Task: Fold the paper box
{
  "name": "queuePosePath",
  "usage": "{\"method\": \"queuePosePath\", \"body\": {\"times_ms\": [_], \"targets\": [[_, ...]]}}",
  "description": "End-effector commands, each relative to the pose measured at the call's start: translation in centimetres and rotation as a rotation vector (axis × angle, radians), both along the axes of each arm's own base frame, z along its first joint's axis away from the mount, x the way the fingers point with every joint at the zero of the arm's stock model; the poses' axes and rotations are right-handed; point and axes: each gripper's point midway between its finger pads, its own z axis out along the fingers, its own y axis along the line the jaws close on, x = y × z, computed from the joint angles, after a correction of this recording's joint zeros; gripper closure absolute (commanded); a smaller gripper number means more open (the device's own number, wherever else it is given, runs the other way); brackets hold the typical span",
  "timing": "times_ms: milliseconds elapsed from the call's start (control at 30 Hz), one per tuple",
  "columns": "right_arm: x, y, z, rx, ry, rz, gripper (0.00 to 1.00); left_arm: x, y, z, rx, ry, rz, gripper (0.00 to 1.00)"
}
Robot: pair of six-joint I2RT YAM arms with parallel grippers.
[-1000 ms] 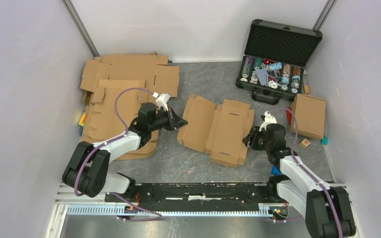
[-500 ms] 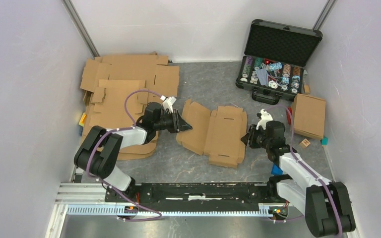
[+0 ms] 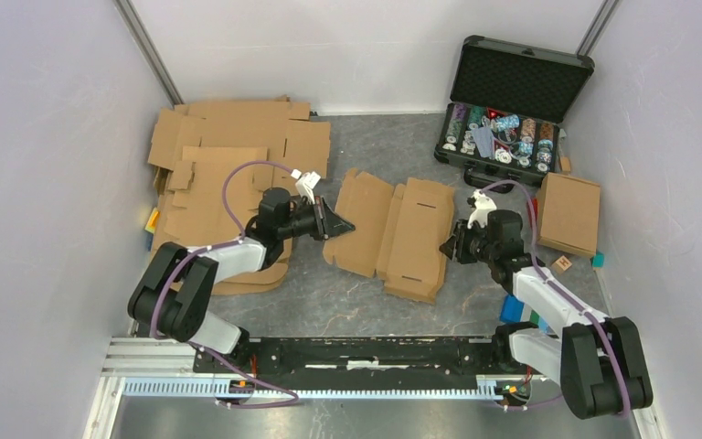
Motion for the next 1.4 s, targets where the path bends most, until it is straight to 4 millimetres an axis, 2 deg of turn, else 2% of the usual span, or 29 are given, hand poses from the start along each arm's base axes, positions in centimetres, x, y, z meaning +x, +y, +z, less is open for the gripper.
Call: {"method": "queuePosePath", "body": {"times_ms": [0, 133, 300, 400, 500, 600, 633, 800, 933, 1133, 1267, 1367], "targets": [[1.2, 0.9, 1.4, -0.015, -0.045, 0.034, 0.68, -1.2, -1.0, 3.2, -0.086, -0.086, -0.069, 0.81], [1.6, -0.1, 0.7, -0.081, -0.045, -0.013, 0.68, -1.4, -0.9, 3.7, -0.092, -0.112, -0.067, 0.81], [1.8, -0.7, 0.1, -0.141, -0.043, -0.037, 0.74, -1.8, -0.7, 4.5, -0.093, -0.157, -0.060, 0.79], [2.0, -0.4, 0.3, -0.132, -0.058, -0.031, 0.82, -2.1, -0.8, 4.8, -0.093, -0.178, -0.068, 0.79], [2.4, 0.2, 1.4, -0.123, -0.102, -0.036, 0.84, -2.3, -1.0, 5.0, -0.094, -0.188, -0.076, 0.78], [3.3, 0.5, 3.2, -0.113, -0.168, -0.057, 0.85, -2.3, -1.0, 5.1, -0.087, -0.207, -0.070, 0.78], [3.6, 0.5, 3.8, -0.111, -0.191, -0.068, 0.89, -2.3, -1.0, 5.0, -0.076, -0.210, -0.061, 0.78], [4.8, 0.4, 6.9, -0.100, -0.331, -0.152, 0.90, -1.9, -0.5, 4.6, -0.036, -0.245, -0.013, 0.73], [5.0, 1.3, 8.1, -0.117, -0.391, -0.183, 0.91, -1.7, -0.2, 4.3, -0.007, -0.264, 0.017, 0.67], [4.8, 2.2, 9.6, -0.118, -0.471, -0.225, 0.96, -1.2, 0.6, 3.8, 0.045, -0.273, 0.067, 0.66], [4.5, 1.3, 9.8, -0.107, -0.555, -0.295, 0.97, -1.5, 1.0, 4.6, 0.041, -0.339, 0.098, 0.72], [4.5, 0.7, 9.5, -0.090, -0.584, -0.346, 0.98, -2.0, 0.9, 5.4, 0.038, -0.422, 0.115, 0.72]]}}
